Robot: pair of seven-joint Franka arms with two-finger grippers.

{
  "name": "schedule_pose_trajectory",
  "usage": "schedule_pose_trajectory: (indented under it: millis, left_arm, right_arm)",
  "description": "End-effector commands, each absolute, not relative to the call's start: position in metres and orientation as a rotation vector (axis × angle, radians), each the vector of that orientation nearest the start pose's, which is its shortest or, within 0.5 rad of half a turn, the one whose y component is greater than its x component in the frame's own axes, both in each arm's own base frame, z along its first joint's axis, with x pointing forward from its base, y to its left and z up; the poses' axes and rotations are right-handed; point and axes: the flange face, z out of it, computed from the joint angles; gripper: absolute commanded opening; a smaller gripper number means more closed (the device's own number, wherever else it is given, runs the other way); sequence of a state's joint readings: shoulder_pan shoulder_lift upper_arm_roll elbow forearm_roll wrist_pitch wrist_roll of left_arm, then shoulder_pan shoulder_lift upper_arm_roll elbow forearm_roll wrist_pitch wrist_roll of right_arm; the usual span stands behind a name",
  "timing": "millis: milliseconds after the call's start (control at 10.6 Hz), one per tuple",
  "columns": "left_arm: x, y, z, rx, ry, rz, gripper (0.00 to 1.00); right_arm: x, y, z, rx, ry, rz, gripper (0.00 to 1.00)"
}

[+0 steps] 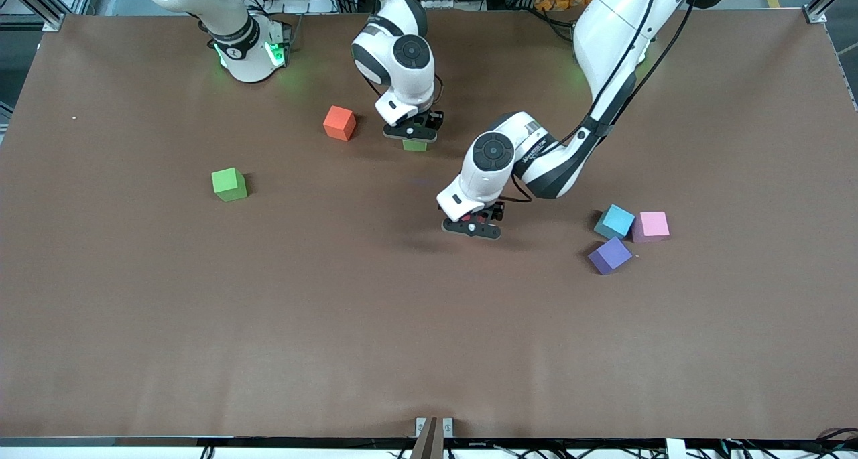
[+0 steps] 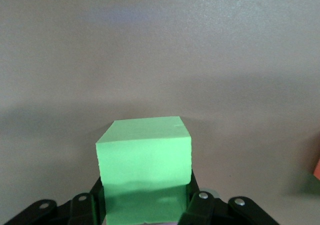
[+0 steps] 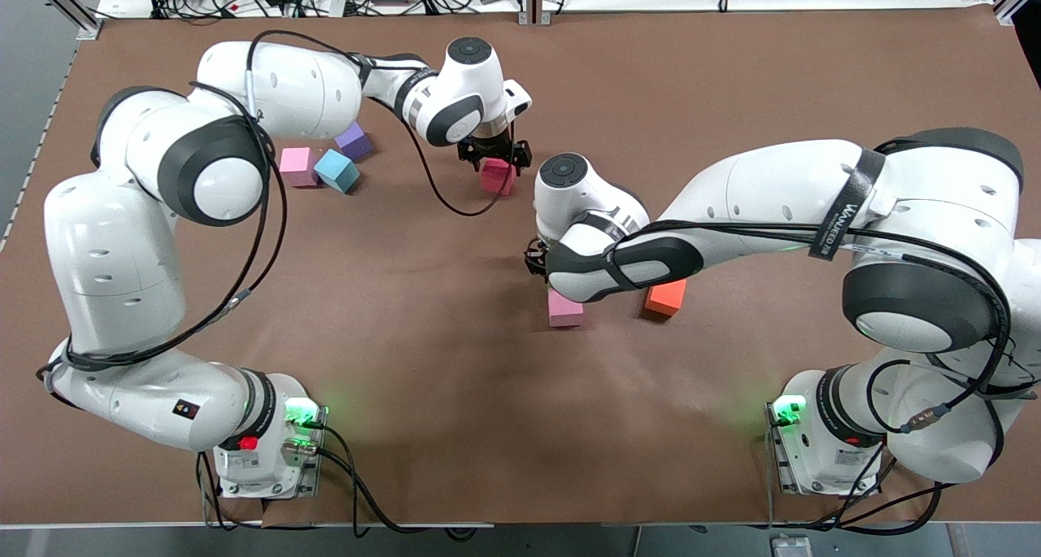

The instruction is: Arrange blocks into number 1

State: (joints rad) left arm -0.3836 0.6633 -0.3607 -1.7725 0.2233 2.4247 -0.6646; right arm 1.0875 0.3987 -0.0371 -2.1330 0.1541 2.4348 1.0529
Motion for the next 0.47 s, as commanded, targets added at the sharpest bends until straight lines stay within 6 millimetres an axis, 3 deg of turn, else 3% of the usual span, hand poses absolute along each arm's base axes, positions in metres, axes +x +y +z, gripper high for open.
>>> schedule_pose_trajectory:
  millis: [0, 94, 282, 377]
  left_arm:
    - [0.504, -0.439, 0.207, -3.212, 0.299, 0.005, 0.94]
    - [0.504, -0.439, 0.208, -3.206, 0.327, -0.003, 0.75]
    - [0.515, -0.427, 0.208, -3.177, 0.339, -0.041, 0.25]
    - [0.516, -0.426, 0.210, -3.176, 0.333, -0.044, 0.00]
  right_arm:
    - [0.276, 0.487, 0.224, -3.165, 0.227, 0.192, 1.00]
    - [0.281, 0.488, 0.230, -3.157, 0.235, 0.184, 1.00]
    - [0.296, 0.485, 0.252, -3.134, 0.265, 0.173, 1.00]
    - [0.313, 0.474, 0.267, -3.121, 0.291, 0.166, 1.00]
